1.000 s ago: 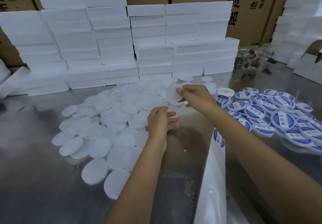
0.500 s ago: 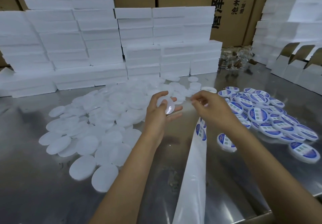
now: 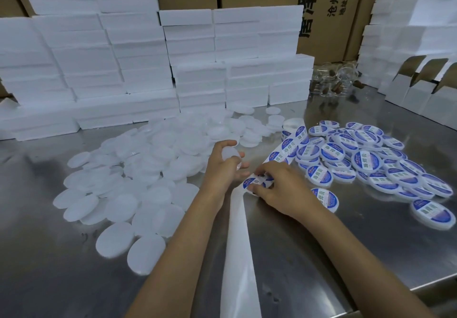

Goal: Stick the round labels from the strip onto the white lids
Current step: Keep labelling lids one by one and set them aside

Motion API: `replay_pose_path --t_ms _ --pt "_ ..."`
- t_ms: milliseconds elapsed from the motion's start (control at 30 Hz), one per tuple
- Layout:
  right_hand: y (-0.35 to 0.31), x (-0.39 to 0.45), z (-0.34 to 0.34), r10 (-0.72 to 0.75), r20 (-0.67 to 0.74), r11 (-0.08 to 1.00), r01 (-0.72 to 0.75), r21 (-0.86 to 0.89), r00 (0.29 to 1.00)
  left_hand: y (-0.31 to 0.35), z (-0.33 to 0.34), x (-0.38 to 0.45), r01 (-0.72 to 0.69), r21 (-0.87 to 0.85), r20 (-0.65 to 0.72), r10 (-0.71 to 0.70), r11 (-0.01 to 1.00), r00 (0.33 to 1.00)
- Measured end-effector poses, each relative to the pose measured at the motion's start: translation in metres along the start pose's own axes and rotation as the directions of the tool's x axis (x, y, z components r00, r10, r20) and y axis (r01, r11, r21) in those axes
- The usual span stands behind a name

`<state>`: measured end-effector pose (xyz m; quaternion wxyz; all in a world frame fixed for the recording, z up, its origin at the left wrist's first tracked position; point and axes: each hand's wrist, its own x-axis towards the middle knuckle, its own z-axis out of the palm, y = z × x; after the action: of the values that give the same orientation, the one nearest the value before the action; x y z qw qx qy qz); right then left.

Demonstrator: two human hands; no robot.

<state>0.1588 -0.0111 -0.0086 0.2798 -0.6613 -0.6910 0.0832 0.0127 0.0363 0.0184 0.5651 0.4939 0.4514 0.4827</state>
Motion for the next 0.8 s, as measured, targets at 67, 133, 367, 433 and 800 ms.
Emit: replay_pose_path --t_ms 67,133,367,433,800 --pt "0.0005 -0.0024 0.0042 -0.002 -0.012 0.999 0.002 0.044 1.000 -0.0014 -0.0022 0.0018 0.003 -0.015 -0.003 -0.003 1.000 1.000" --pt "0.0020 -0.0035 0.0066 -0.005 -0.013 0.997 0.005 0.072 1.000 -0.0026 -0.0033 0.0035 0.013 -0.029 0.001 -0.013 1.000 1.000" --pt "0.0034 -0.0036 0.0057 0.004 0.010 0.993 -0.005 0.117 1.000 -0.0047 -0.0008 0.0039 0.059 -0.059 0.081 -0.054 0.996 0.995" --pt "0.0038 -0.0035 0.0054 0.003 0.014 0.990 -0.005 0.138 1.000 -0.0047 0.0006 0.0037 0.060 -0.059 0.091 -0.055 0.996 0.994" --pt "0.0018 -0.0079 0.0086 -0.006 0.005 0.967 0.004 0.255 1.000 -0.0043 -0.0032 0.0056 0.013 0.029 0.085 -0.016 0.999 0.996"
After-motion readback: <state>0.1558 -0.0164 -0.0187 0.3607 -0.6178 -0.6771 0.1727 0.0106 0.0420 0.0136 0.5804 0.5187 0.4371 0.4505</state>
